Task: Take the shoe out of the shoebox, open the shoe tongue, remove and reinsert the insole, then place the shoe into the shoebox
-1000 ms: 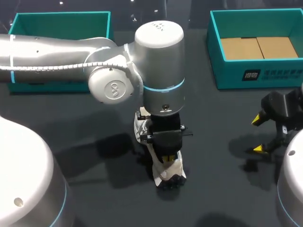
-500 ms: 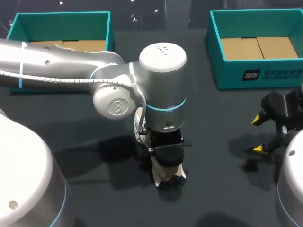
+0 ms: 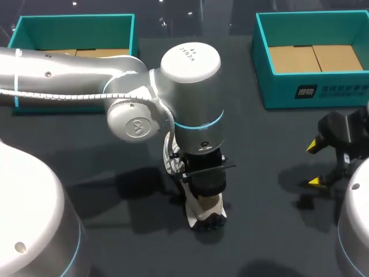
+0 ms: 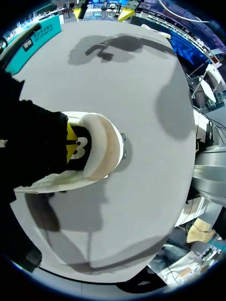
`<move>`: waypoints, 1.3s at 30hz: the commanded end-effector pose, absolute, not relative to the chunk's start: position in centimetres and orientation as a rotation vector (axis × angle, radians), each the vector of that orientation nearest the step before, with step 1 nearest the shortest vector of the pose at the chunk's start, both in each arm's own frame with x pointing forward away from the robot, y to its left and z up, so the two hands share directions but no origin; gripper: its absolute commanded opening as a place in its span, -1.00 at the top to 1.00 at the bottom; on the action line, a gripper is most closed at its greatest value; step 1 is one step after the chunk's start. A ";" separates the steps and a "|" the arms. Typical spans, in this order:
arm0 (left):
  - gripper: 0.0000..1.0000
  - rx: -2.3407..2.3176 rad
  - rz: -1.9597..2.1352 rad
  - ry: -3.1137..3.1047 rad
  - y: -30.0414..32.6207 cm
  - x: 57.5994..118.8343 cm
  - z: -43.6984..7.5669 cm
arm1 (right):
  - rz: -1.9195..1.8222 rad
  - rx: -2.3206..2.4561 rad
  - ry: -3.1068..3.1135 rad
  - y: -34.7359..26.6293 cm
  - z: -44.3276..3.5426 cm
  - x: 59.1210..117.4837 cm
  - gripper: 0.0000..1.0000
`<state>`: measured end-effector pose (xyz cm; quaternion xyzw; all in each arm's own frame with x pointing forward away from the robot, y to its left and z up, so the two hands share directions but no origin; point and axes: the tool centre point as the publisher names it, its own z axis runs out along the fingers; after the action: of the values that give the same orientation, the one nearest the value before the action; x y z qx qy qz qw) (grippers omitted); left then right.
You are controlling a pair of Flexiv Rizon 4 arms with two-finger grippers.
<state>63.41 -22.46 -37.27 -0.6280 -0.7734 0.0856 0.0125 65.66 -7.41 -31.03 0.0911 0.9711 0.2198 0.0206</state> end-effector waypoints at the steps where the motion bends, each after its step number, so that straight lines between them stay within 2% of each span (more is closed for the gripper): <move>1: 1.00 -1.931 0.268 -2.384 -23.5 63.5 -39.3 | 0.675 0.285 3.009 -7.4 -31.0 65.4 -1.00; 9: 1.00 -1.866 0.176 -2.395 -22.0 64.0 -40.8 | 0.675 0.285 3.009 -7.4 -31.0 65.4 -1.00; 24: 1.00 -1.938 0.002 -2.460 -20.3 63.8 -34.0 | 0.675 0.285 3.009 -7.4 -31.0 65.4 -1.00; 39: 1.00 -1.921 -0.179 -2.481 -20.8 66.0 -34.5 | 0.675 0.285 3.009 -7.4 -31.0 65.4 -1.00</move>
<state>65.98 -20.00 -34.00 -0.6120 -0.7893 -0.0500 -0.0047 65.64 -7.41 -31.02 0.0911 0.9711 0.2198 0.0207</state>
